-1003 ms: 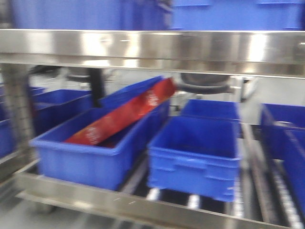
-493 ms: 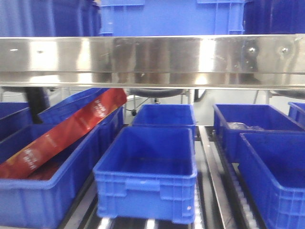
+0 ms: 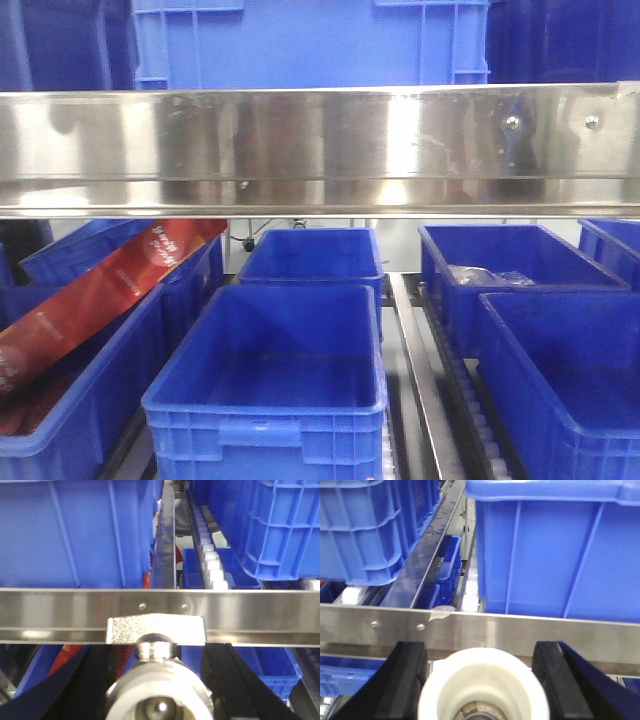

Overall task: Place valve from conveyor to right shelf box
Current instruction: 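Extend both grippers with valves over the blue bins on the shelf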

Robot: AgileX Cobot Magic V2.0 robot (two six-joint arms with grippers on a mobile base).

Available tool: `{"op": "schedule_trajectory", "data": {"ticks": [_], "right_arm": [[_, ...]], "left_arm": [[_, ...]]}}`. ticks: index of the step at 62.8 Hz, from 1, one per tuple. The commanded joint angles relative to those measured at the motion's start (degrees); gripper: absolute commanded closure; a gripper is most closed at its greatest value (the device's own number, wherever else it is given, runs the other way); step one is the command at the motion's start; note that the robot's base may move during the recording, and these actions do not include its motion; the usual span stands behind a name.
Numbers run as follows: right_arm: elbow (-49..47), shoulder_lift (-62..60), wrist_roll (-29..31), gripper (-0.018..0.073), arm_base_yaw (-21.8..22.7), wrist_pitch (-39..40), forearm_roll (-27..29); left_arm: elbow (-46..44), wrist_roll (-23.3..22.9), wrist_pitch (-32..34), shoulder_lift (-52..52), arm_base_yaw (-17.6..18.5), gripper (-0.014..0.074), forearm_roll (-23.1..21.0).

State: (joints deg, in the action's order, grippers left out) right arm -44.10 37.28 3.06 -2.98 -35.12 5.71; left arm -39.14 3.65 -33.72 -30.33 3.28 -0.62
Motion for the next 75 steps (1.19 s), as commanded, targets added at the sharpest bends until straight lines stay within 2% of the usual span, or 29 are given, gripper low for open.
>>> {"op": "schedule_trajectory", "data": {"ticks": [1, 75], "right_arm": [[-0.6, -0.6, 0.0, 0.0724, -0.1, 4.1, -0.4], [-0.6, -0.6, 0.0, 0.0724, -0.1, 4.1, -0.4]], "left_arm": [[-0.4, 0.2, 3.2, 0.5, -0.2, 0.0708, -0.1], [-0.4, 0.2, 3.2, 0.5, -0.2, 0.0708, -0.1]]}}
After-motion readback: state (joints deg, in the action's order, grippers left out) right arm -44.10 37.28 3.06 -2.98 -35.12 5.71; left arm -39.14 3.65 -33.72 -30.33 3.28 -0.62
